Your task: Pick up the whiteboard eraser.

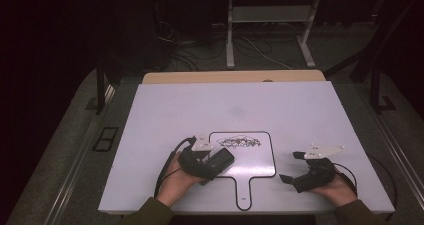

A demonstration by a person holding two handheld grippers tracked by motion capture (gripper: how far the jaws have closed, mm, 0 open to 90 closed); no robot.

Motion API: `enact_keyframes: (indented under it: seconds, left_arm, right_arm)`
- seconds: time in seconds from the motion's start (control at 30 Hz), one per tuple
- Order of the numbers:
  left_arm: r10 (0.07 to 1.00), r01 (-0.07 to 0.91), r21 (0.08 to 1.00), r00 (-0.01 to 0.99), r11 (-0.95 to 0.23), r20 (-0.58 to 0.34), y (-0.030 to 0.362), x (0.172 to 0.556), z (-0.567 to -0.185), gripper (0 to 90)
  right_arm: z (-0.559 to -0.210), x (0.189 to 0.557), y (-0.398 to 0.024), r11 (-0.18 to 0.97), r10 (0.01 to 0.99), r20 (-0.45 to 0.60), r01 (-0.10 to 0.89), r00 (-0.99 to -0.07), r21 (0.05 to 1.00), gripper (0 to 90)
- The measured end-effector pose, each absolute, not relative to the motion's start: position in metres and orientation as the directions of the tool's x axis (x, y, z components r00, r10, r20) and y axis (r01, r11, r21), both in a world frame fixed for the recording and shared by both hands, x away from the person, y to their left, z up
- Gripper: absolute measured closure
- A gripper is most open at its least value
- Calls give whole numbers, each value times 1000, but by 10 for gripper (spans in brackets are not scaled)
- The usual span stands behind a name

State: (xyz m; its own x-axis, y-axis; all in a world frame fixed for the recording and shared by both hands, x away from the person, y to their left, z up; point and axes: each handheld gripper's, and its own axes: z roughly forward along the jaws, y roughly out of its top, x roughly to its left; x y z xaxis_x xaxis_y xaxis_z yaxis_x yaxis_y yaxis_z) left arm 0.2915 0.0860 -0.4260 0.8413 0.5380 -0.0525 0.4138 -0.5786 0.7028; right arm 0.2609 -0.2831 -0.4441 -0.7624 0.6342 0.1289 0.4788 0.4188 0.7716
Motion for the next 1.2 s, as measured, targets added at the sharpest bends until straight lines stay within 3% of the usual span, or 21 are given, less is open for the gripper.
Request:
enact_keyframes:
  seconds: [0.47, 1.2]
  left_arm:
    - [529, 430, 653, 847, -624, -53, 81, 291, -432, 332]
    - [534, 442, 627, 844, -641, -48, 78, 291, -433, 377]
  right_arm:
    - [-445, 261, -283, 422, 638, 122, 478, -761, 770, 18]
    - [-446, 261, -284, 426, 638, 121, 480, -760, 767, 18]
